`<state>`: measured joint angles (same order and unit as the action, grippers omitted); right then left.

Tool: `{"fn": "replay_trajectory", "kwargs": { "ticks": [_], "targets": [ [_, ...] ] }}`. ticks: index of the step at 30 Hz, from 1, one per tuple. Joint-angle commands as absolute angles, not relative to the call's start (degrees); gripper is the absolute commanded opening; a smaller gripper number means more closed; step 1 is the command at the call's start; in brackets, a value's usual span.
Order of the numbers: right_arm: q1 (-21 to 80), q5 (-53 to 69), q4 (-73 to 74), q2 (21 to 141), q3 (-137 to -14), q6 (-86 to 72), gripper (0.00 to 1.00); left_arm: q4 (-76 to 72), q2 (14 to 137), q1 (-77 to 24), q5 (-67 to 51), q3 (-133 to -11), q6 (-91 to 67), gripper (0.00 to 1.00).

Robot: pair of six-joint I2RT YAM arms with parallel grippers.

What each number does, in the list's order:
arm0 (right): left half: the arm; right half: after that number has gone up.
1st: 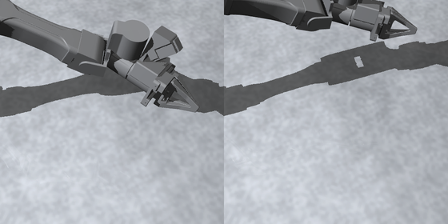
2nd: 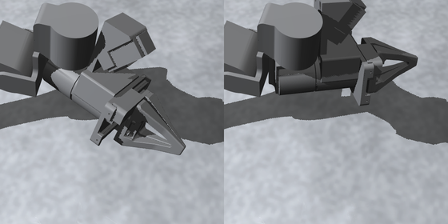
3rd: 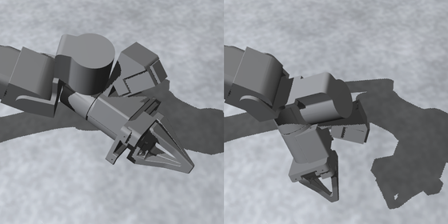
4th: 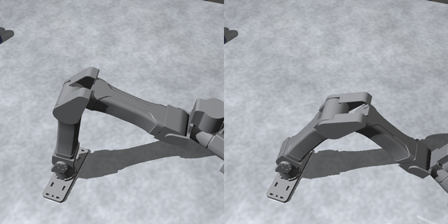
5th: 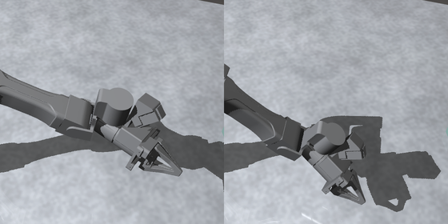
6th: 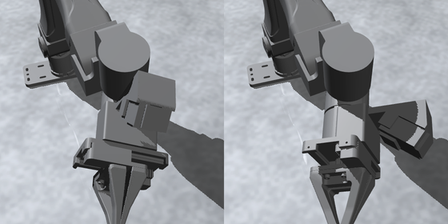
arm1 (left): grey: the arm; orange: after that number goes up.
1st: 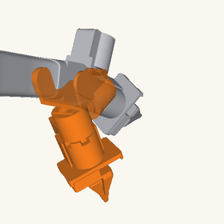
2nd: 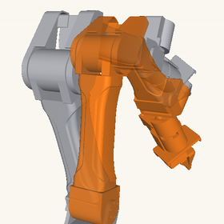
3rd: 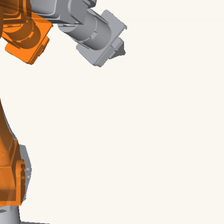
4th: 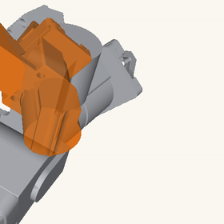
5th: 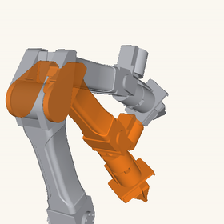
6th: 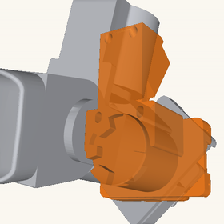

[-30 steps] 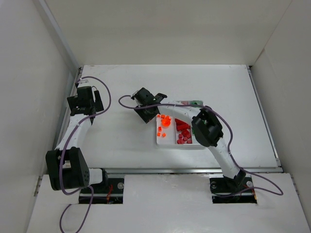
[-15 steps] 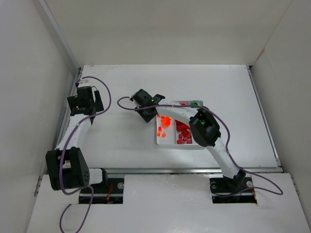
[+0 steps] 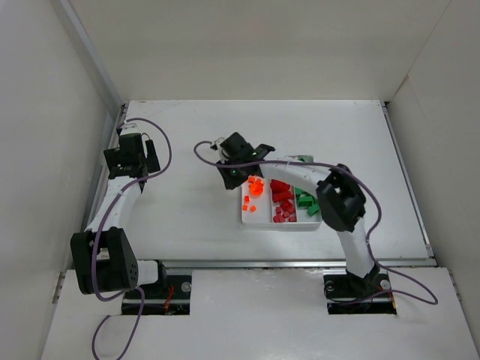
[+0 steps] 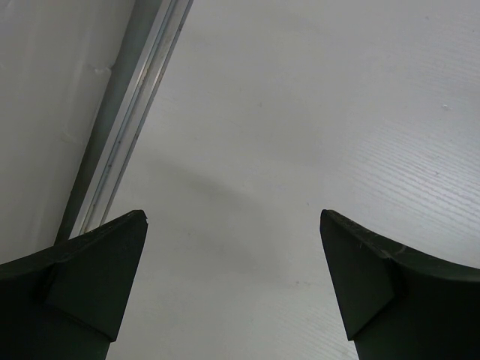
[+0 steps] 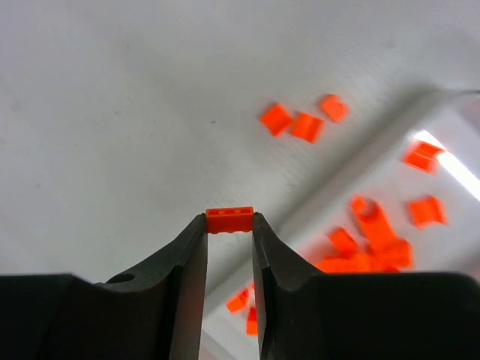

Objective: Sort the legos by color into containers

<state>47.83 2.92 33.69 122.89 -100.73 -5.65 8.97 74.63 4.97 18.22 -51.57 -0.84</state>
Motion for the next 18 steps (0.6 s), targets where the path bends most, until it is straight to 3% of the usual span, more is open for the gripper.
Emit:
{"fn": "replay_trajectory", "kwargs": {
  "ticks": [1,4,12,18],
  "targets": [
    [41.32,6.07,21.71,111.2,-95.3,-13.61,0.09,8.09,74.27,5.19,18.72,-52.56,-0.53,1.0],
    [38.16,0.38,25.2,110.65,-93.96,-15.91,0.09,8.09,74.27,5.19,18.11,-52.56,-0.53,1.0],
    [34.72,0.35,27.33,113.03,-90.53,-16.44,0.11,8.61,74.79,5.19,14.68,-52.56,0.61,0.99],
    [34.72,0.27,27.33,114.17,-91.14,-16.44,0.22,9.14,74.79,5.19,12.74,-53.09,0.62,0.99]
  ]
}}
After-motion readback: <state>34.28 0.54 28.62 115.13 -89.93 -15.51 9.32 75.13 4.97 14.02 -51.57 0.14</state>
